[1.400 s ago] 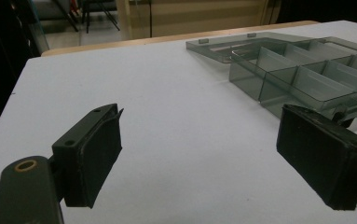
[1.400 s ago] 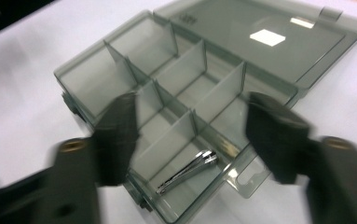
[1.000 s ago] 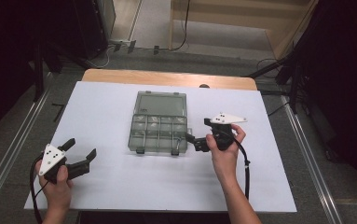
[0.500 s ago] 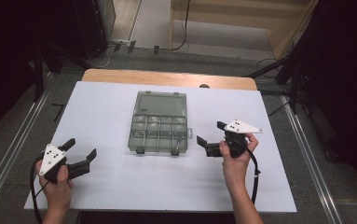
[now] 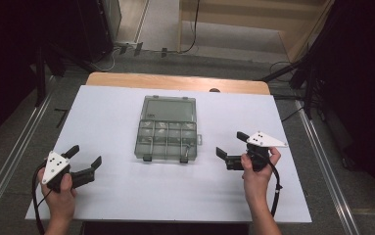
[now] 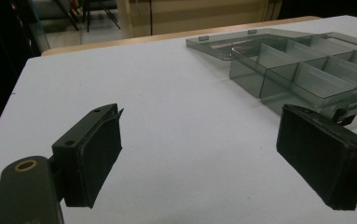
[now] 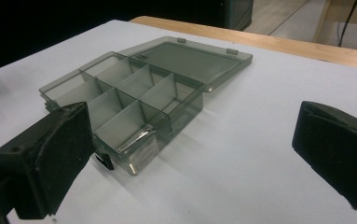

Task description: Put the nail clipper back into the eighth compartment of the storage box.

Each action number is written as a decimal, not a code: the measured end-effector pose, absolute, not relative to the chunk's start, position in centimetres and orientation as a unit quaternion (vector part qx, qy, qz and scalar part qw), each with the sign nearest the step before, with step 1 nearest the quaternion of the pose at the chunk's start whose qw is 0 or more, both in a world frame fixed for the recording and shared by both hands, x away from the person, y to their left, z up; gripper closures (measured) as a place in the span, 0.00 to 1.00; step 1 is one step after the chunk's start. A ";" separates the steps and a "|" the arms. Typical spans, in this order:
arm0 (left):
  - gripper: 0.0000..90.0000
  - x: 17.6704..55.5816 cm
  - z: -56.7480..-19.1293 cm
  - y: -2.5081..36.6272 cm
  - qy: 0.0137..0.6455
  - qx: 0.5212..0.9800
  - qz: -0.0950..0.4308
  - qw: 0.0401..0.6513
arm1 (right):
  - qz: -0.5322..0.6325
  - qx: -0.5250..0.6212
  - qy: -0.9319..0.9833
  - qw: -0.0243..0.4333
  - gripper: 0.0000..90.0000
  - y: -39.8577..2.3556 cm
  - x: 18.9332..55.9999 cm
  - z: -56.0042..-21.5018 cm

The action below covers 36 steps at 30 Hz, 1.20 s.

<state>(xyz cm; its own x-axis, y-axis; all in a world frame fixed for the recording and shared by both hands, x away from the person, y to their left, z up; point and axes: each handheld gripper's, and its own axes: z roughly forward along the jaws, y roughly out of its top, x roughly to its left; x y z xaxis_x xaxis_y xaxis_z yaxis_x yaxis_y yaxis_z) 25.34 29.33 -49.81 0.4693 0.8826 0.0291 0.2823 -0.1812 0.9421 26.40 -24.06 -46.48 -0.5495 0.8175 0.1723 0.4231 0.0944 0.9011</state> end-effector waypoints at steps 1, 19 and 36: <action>0.15 25.3 -49.8 29.3 0.413 0.704 0.307 0.488 | 0.516 0.435 0.713 0.192 0.00 -24.3 26.3 -46.6; 0.15 25.3 -49.8 29.3 0.414 0.704 0.308 0.487 | 0.515 0.458 0.696 0.203 0.00 -27.4 24.6 -47.8; 0.15 25.3 -49.8 29.3 0.414 0.703 0.307 0.490 | 0.513 0.468 0.684 0.223 0.00 -29.7 23.2 -49.4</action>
